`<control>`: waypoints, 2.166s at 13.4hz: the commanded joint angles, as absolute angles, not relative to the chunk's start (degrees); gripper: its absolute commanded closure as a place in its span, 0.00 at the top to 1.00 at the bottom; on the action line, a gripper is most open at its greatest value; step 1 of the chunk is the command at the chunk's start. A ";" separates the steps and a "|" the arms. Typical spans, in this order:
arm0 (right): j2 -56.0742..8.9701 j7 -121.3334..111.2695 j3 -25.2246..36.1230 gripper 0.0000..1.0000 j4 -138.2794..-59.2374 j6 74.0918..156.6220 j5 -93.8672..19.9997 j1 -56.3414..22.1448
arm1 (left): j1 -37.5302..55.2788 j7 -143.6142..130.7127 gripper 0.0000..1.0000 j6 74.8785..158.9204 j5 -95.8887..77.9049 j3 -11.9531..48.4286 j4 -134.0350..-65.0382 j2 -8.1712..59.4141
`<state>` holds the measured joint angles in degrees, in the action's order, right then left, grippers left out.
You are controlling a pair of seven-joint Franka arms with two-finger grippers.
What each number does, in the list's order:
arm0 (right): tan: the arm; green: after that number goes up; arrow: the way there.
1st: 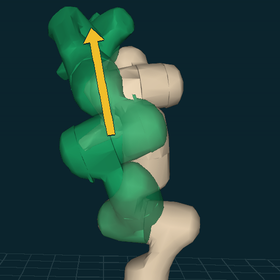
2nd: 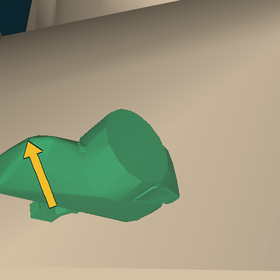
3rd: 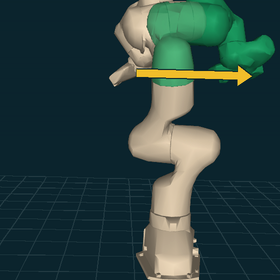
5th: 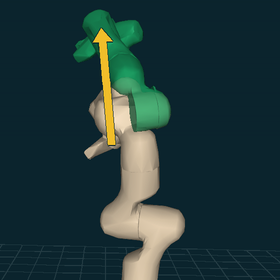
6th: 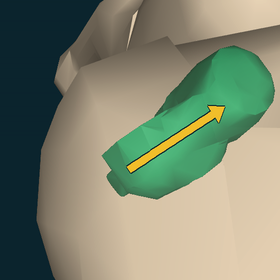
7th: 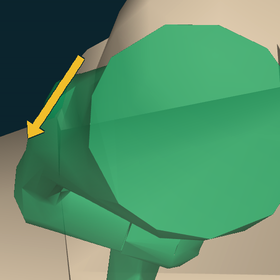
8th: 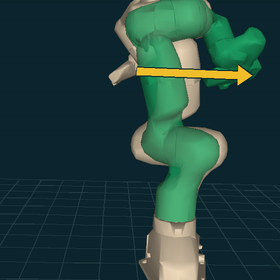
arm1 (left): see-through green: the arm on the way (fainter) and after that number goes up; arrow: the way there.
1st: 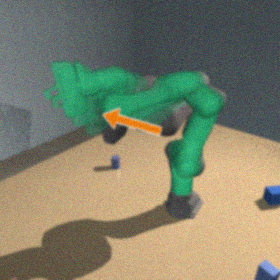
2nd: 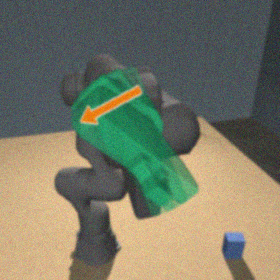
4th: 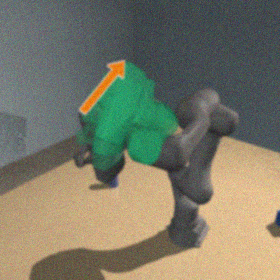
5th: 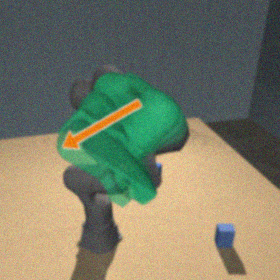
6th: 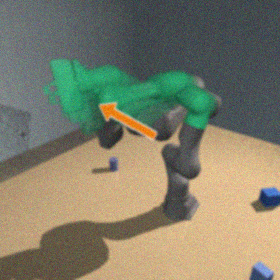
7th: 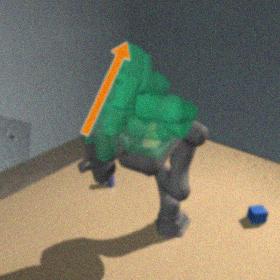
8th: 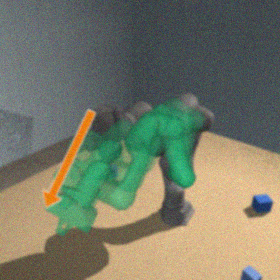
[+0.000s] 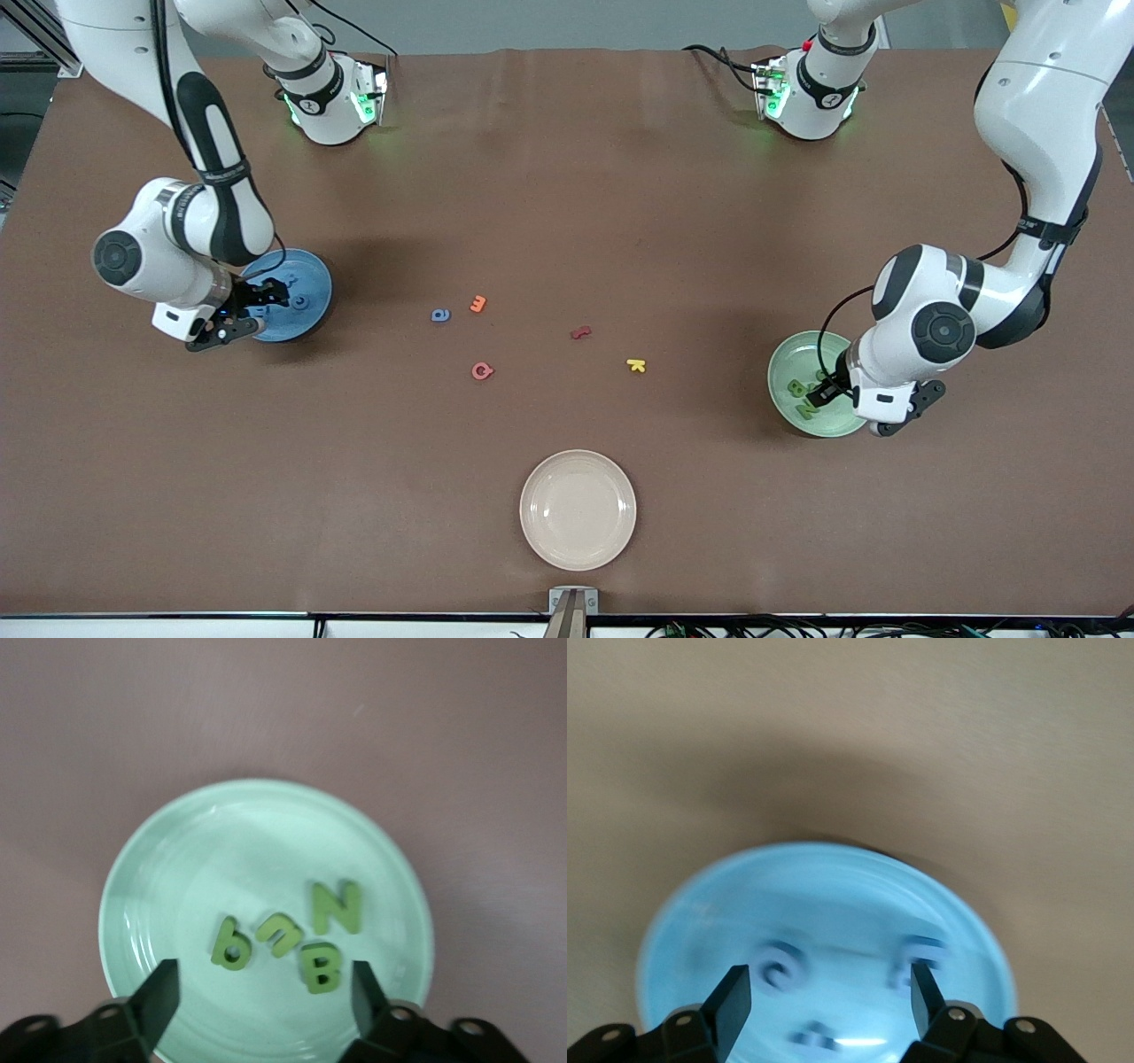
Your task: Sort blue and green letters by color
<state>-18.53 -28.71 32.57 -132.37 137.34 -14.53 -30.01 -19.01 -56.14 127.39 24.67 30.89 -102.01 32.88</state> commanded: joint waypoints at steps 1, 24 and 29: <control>-17.23 -16.31 32.70 0.83 -132.72 137.64 -14.77 -35.84 | -19.42 -47.51 1.00 121.58 24.96 31.20 -100.21 24.81; -30.06 14.68 32.52 0.75 -125.86 149.77 -30.41 -63.02 | 0.26 -8.70 1.00 85.17 2.46 6.06 -89.65 -2.64; -30.50 14.76 31.29 0.69 -125.33 149.59 -30.41 -62.84 | 0.79 -8.61 1.00 86.22 2.37 6.33 -89.56 -1.76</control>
<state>-29.76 14.22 31.39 -126.40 149.76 -29.09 -62.45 0.32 -9.19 84.98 3.17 6.67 -88.13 -1.07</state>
